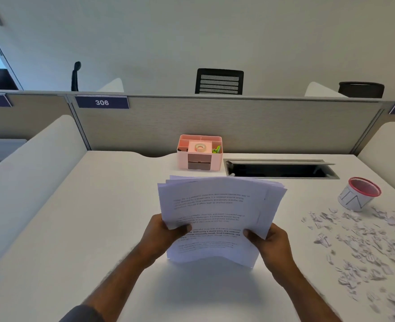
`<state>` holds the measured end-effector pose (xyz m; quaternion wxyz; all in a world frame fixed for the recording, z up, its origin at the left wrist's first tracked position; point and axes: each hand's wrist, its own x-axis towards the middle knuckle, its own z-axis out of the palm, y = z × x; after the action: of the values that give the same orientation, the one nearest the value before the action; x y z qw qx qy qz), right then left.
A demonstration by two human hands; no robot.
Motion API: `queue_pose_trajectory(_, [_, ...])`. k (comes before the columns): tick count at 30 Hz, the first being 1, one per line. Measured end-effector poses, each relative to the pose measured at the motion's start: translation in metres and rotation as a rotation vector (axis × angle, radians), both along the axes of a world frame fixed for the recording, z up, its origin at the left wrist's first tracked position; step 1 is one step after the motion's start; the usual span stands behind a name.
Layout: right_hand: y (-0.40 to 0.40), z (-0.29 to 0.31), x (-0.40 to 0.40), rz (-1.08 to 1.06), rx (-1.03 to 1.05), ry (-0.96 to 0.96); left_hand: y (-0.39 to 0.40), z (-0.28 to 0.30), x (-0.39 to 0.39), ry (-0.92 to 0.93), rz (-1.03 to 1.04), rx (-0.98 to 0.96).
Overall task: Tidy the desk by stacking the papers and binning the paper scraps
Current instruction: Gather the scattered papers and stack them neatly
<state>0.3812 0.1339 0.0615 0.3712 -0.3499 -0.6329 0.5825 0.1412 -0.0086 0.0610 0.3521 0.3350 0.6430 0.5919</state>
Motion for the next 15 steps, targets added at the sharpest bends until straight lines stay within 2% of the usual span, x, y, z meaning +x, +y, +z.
queue_pose_trajectory(7, [-0.002, -0.005, -0.001, -0.027, -0.012, -0.077, 0.004, -0.005, 0.01, 0.022, 0.108, -0.04])
queue_pose_trajectory(11, [-0.005, -0.004, 0.003, -0.034, -0.075, -0.039, 0.007, -0.002, 0.014, 0.026, 0.181, -0.036])
queue_pose_trajectory(15, [-0.006, -0.011, 0.006, -0.126, -0.128, -0.058, 0.009, 0.008, 0.011, -0.073, 0.244, 0.009])
